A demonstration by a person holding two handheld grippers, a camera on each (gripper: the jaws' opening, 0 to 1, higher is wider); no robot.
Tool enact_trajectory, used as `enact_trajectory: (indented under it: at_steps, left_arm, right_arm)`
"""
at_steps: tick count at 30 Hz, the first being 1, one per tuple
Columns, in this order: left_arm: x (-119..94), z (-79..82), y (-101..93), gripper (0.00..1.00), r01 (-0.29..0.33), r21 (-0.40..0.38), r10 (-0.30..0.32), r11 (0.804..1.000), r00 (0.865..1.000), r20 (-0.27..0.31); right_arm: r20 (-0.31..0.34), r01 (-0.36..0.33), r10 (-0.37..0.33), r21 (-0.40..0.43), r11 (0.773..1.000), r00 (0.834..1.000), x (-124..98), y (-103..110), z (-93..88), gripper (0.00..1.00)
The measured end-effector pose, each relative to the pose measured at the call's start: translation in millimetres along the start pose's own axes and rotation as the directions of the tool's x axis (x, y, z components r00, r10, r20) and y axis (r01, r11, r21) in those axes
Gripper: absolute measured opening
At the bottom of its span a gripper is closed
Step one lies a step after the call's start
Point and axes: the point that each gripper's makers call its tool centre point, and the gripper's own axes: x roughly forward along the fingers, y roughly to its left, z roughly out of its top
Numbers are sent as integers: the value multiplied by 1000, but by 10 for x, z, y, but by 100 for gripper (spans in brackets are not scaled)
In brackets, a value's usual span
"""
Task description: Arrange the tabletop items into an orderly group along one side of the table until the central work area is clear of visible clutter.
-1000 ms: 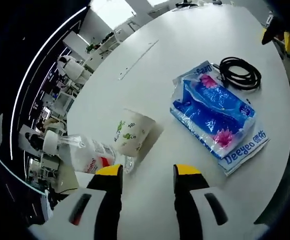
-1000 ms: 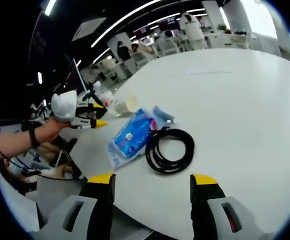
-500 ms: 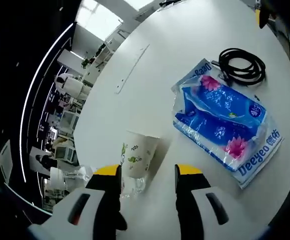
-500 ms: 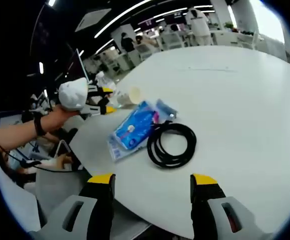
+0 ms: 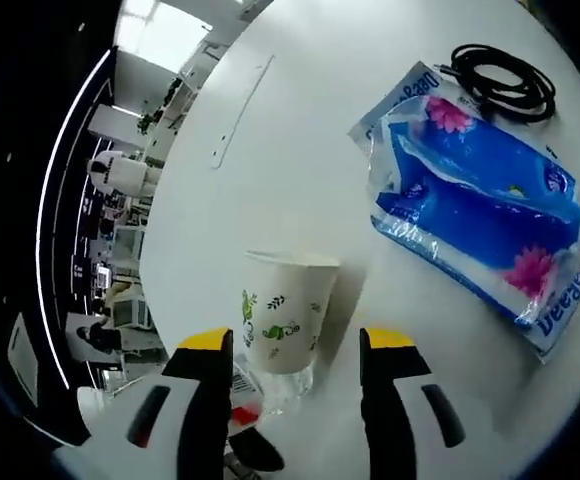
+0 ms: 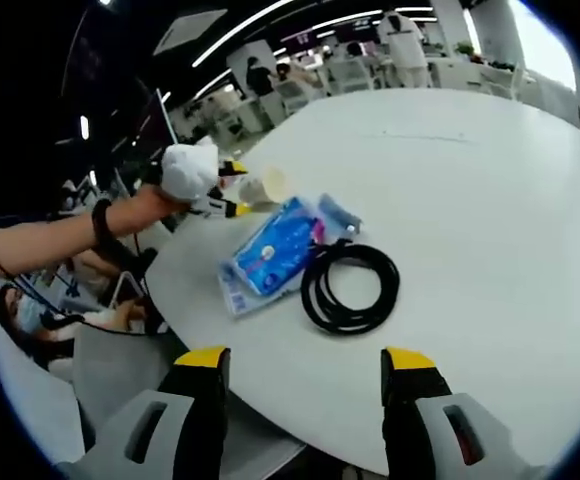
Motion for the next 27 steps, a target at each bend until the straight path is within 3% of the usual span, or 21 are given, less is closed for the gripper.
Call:
enact_trajectory:
  at_steps: [9,13,18,23,27]
  left_arm:
    - [128,-11,54,51,23,13,-23,1000,1000,-8]
    - [128,7,30,46,18,23,-18,1000,1000,-16]
    - [181,17,5,47,37,33,-36,999,999,-35]
    - [220,7,19,38,45,50,-43,998,998,-44]
    - [214,-9,27,37,59,28,-58,998,997,-42]
  right_arm:
    - [-14,4,-4,-9,1000,1000,17,-4,-3,62]
    - [-16,0,0,-11,1000,1000,18,14,15,62]
    - [-6,2,-2,-7,1000,1000,5,-9,61,61]
    - [-5,4,-4,-9,1000,1000,-9,-12,61,61]
    - [-6,10,-10,-2,1000,1000,-24,-21,36,61]
